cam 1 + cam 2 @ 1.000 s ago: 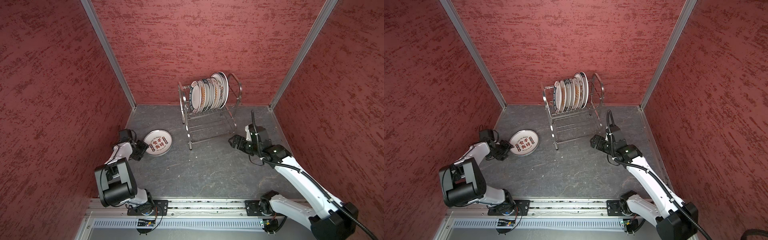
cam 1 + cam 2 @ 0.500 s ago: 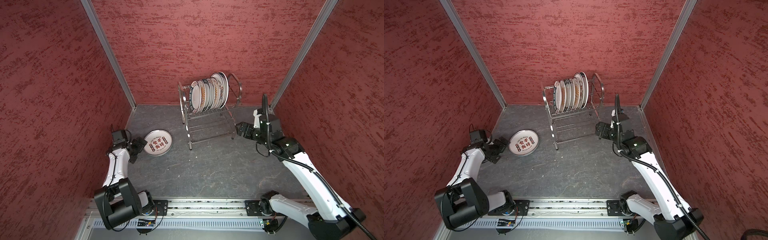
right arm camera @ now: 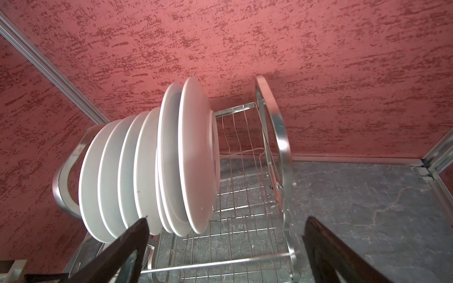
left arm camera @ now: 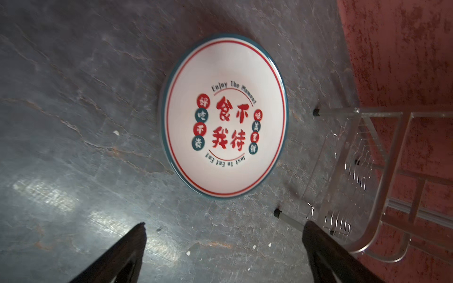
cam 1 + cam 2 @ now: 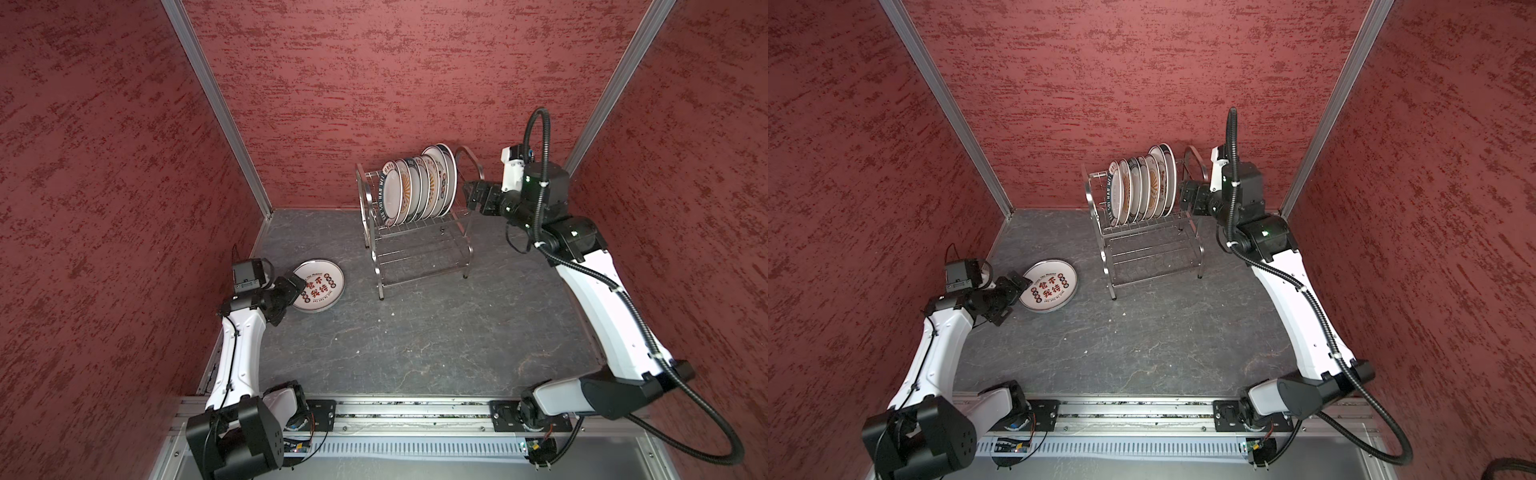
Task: Unload the plates from the dish rack
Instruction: Place the plate among the plates, then pick up the plate from the dish rack.
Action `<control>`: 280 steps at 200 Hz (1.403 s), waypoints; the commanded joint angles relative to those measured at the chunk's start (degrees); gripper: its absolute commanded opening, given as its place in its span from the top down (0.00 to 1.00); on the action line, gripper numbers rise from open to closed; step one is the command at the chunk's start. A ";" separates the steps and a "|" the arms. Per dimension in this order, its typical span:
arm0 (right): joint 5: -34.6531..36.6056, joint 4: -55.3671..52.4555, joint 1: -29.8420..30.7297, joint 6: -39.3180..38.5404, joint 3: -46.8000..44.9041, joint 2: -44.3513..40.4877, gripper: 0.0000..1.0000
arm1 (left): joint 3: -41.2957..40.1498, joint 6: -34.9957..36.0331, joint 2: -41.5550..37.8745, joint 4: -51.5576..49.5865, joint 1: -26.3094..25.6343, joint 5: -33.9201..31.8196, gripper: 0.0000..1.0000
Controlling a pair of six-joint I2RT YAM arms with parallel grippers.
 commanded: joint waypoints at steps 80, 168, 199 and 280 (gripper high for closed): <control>-5.16 -2.73 -0.31 -2.39 7.45 6.76 0.14 | -0.57 -4.55 -2.76 4.08 -16.39 -7.00 0.01; -3.20 -4.69 -0.48 -4.18 10.24 9.97 0.28 | -0.94 -5.59 -4.93 4.33 -21.95 -17.97 0.01; -3.07 -5.96 -0.51 -4.94 12.67 11.63 0.35 | -0.86 -5.51 -4.97 3.88 -22.75 -19.31 0.00; -4.88 -10.24 -0.40 -4.82 18.95 17.55 0.48 | -1.72 -4.42 -8.86 2.89 -24.42 -28.05 0.01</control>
